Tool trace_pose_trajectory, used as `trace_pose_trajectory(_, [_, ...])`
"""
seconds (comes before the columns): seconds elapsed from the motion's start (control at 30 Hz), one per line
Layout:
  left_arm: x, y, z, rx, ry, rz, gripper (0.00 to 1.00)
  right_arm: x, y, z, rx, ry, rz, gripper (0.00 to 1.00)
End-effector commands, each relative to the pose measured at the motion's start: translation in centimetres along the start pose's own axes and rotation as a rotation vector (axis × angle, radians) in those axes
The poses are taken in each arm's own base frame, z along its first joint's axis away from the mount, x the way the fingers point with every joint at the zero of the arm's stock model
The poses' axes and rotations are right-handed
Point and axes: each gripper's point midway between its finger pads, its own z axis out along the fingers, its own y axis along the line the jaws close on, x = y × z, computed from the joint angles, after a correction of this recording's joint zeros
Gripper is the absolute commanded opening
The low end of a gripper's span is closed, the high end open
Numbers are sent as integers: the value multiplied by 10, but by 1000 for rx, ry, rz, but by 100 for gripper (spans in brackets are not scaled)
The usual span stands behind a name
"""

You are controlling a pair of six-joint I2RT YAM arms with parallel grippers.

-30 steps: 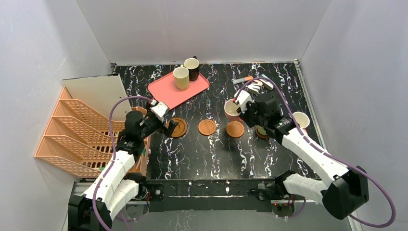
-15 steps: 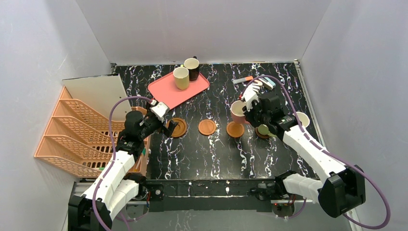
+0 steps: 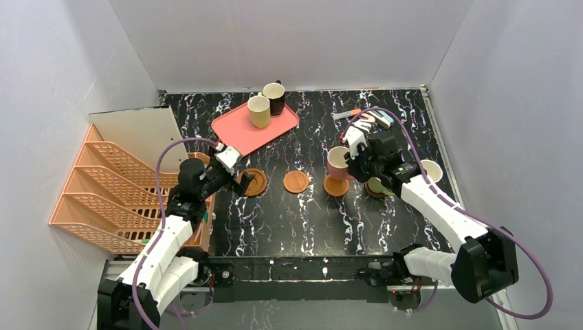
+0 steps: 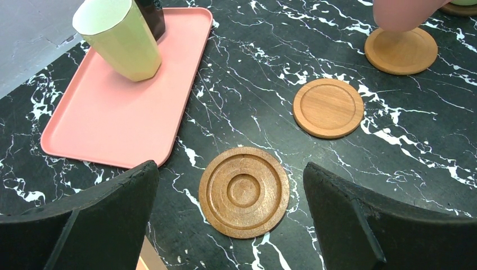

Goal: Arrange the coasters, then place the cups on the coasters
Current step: Place the cup on the coaster.

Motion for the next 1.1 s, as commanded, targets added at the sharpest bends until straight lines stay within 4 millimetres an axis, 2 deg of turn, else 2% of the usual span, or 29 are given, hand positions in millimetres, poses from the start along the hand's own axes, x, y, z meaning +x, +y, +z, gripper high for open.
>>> trace_pose_trajectory(0.0, [-1, 0, -2, -1, -11, 12, 98, -38, -9, -3, 3, -137, 2, 1])
trace_pose_trajectory(0.23, [-1, 0, -2, 0, -14, 15, 98, -35, -7, -8, -62, -156, 33, 1])
trace_pose_trajectory(0.4, [-1, 0, -3, 0, -13, 14, 98, -26, -7, -2, -79, -134, 34, 1])
trace_pose_trajectory(0.73, [-2, -1, -3, 1, -15, 16, 98, -21, -8, -1, -56, -157, 5, 1])
trace_pose_trajectory(1.07, [-2, -1, -3, -1, -17, 18, 98, -14, -1, 4, -97, -137, -11, 1])
